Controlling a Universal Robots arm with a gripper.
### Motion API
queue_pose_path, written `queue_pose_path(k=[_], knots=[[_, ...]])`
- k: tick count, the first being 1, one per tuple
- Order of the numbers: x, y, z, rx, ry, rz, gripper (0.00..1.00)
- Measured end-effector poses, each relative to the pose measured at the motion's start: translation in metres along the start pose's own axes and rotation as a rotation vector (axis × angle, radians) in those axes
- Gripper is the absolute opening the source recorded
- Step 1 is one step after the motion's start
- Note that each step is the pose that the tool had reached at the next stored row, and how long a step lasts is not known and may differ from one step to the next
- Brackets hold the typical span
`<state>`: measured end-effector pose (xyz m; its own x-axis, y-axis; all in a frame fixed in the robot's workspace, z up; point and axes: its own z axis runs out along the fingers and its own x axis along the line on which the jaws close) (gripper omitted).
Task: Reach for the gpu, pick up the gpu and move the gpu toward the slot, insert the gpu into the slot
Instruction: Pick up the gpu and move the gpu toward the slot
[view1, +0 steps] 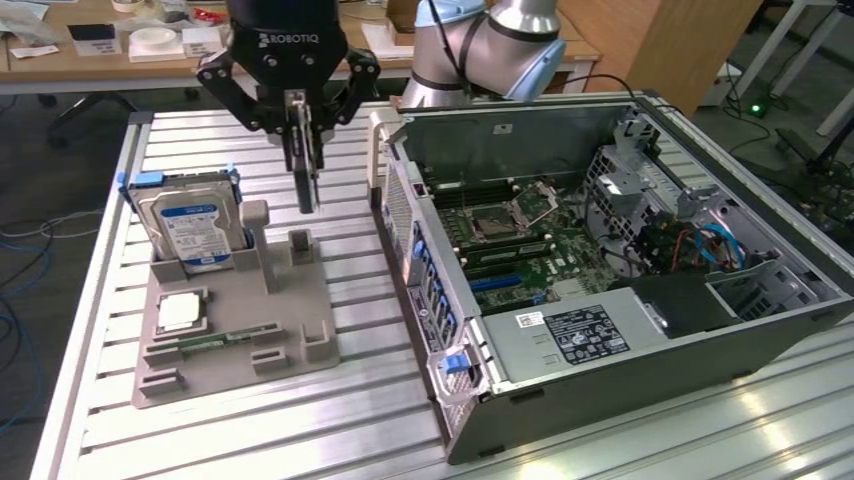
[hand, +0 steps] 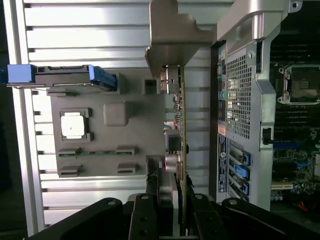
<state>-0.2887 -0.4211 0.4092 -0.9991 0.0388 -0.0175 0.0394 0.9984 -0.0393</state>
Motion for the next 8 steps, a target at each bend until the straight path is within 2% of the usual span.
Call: queue_pose_path(k=[8], knots=[[-0.035, 0.0015, 0.0015, -0.0018, 0.0, 0.0, 0.28]])
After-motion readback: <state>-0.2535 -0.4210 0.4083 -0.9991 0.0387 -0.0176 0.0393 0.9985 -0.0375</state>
